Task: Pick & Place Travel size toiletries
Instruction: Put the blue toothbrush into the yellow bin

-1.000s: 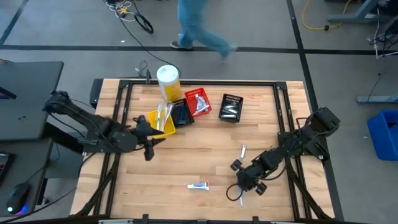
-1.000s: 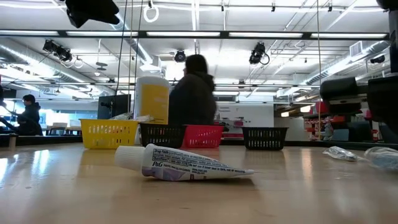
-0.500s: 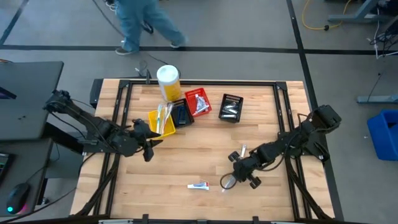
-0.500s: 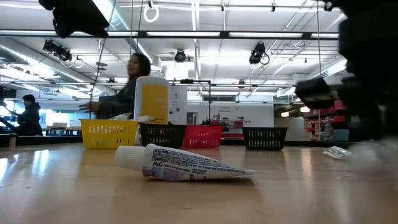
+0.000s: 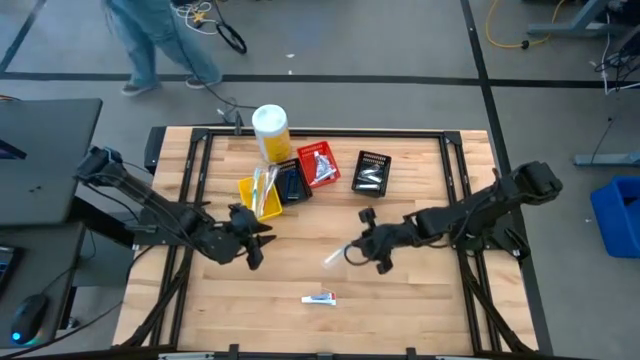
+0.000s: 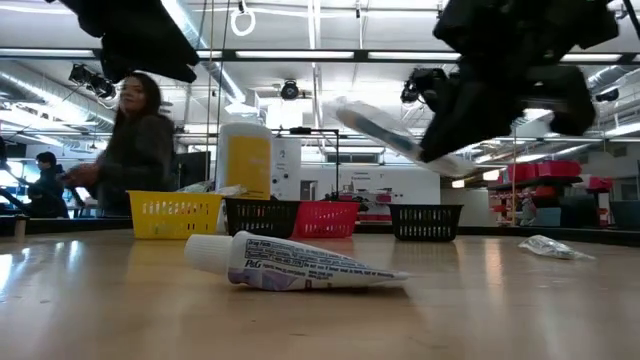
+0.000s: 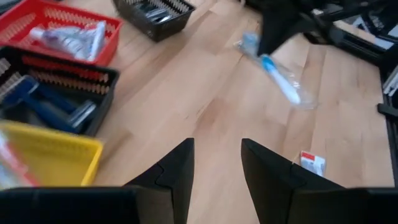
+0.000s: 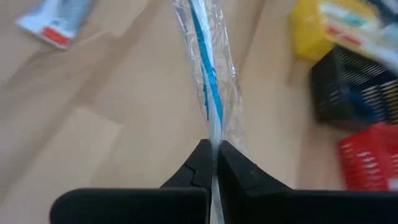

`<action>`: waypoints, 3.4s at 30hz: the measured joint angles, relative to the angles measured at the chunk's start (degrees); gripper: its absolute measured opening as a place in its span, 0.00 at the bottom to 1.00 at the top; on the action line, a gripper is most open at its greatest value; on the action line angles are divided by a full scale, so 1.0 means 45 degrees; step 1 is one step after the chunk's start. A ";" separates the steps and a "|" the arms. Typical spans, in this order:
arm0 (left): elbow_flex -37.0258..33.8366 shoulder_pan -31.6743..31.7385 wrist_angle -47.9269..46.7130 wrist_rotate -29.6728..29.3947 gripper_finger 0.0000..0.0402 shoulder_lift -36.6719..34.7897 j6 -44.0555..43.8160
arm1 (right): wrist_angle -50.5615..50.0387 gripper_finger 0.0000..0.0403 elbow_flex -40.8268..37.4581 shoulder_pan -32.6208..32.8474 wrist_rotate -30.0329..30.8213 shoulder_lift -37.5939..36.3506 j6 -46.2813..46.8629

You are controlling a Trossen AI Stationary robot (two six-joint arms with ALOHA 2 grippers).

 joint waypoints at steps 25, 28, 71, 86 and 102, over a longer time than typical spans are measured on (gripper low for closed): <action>0.0795 0.6273 0.8571 0.7683 0.49 0.4567 0.4298 | 0.2950 0.02 0.0042 -0.1483 0.2629 0.0755 -0.5443; 0.1187 0.6695 0.8510 0.7987 0.50 0.5299 0.3758 | 0.2970 0.02 0.0339 -0.1522 0.2864 0.0984 -0.5528; 0.1452 0.7058 0.7534 0.7915 0.11 0.6005 0.3154 | 0.2770 0.30 0.1132 -0.1741 0.3594 0.1090 -0.3419; 0.1462 0.6250 0.1382 0.3941 0.10 0.1218 0.3071 | -0.0432 0.60 0.1146 -0.0757 0.5860 0.1051 0.0130; 0.1447 0.5138 -0.6141 -0.0890 0.10 -0.0332 -0.2741 | -0.1132 0.55 0.1146 -0.0766 0.3609 0.1051 0.2292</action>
